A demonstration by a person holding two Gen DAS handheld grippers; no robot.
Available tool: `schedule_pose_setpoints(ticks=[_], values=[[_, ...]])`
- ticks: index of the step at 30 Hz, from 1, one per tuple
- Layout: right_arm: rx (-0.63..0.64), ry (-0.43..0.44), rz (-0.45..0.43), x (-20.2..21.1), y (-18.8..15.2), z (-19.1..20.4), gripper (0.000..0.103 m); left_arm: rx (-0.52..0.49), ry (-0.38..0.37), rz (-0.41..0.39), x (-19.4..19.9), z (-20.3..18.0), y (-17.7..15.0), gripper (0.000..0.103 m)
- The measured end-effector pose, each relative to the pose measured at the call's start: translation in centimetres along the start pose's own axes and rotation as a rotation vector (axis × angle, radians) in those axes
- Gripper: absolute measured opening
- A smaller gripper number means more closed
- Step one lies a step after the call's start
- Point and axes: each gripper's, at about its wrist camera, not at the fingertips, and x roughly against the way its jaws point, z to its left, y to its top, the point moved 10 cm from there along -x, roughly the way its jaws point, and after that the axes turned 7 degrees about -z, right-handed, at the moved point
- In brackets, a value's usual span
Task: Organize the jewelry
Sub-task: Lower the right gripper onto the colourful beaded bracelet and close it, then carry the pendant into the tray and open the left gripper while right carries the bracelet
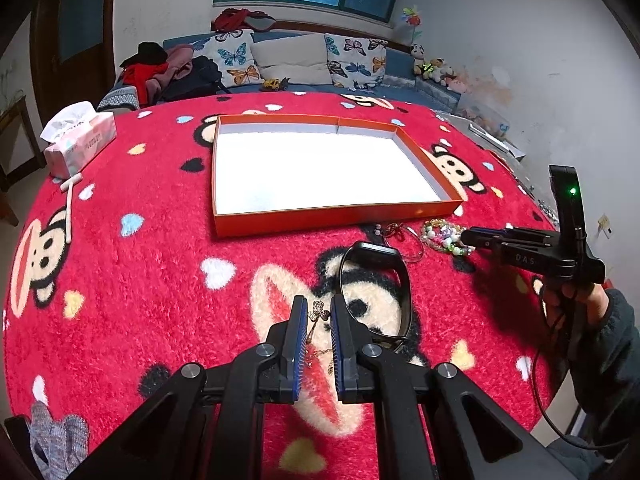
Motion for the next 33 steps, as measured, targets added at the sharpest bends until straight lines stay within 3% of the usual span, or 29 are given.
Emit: schedule_pose_setpoints(ticks=[18, 25, 33], values=[[0.122, 0.006, 0.017, -0.3, -0.5, 1.4, 0.022, 0.002, 0.004, 0.018, -0.6, 0.0, -0.4, 0.012], [0.111, 0.029, 0.022, -0.3, -0.4, 1.6, 0.022, 0.005, 0.006, 0.019, -0.7, 0.3, -0.3, 0.012], [-0.004, 0.083, 0.015, -0.5, -0.2, 1.2, 0.021, 0.009, 0.007, 0.022, -0.8, 0.5, -0.4, 0.012]])
